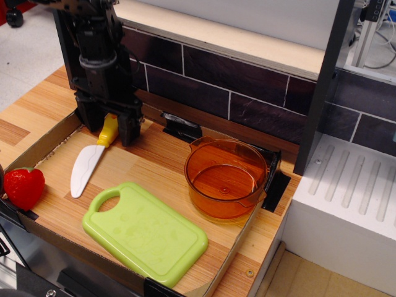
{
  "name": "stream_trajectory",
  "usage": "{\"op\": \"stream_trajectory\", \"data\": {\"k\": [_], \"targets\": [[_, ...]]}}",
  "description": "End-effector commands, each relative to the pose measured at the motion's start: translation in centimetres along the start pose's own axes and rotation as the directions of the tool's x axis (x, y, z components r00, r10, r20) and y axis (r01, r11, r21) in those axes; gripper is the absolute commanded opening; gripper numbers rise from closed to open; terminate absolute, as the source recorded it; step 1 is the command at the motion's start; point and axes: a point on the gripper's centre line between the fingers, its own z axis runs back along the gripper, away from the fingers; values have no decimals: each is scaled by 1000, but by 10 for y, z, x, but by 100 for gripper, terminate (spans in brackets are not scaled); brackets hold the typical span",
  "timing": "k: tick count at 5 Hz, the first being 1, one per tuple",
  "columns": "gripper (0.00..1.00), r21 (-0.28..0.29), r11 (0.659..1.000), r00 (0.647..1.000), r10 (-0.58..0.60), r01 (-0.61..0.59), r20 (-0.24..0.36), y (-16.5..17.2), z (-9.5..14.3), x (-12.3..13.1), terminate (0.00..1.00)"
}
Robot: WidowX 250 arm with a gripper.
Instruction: Put knife on cutting board
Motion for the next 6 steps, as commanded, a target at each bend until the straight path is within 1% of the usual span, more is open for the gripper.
{"op": "stream_trajectory", "data": {"k": [1, 2, 3, 4, 5, 6], "targets": [[0, 28, 999, 997, -17, 15, 76, 4, 7, 15, 0], [0, 4, 1000, 997, 9, -9, 78, 6, 19, 18, 0], [0, 0, 998, 994, 64, -64, 86, 8, 35, 22, 0], [0, -15, 989, 987, 145, -144, 65, 5, 46, 21, 0], [0, -25, 958, 954, 287, -286, 85, 0, 59, 17, 0], [0, -56, 900, 895, 437, -433, 86, -6, 71, 0, 0]]}}
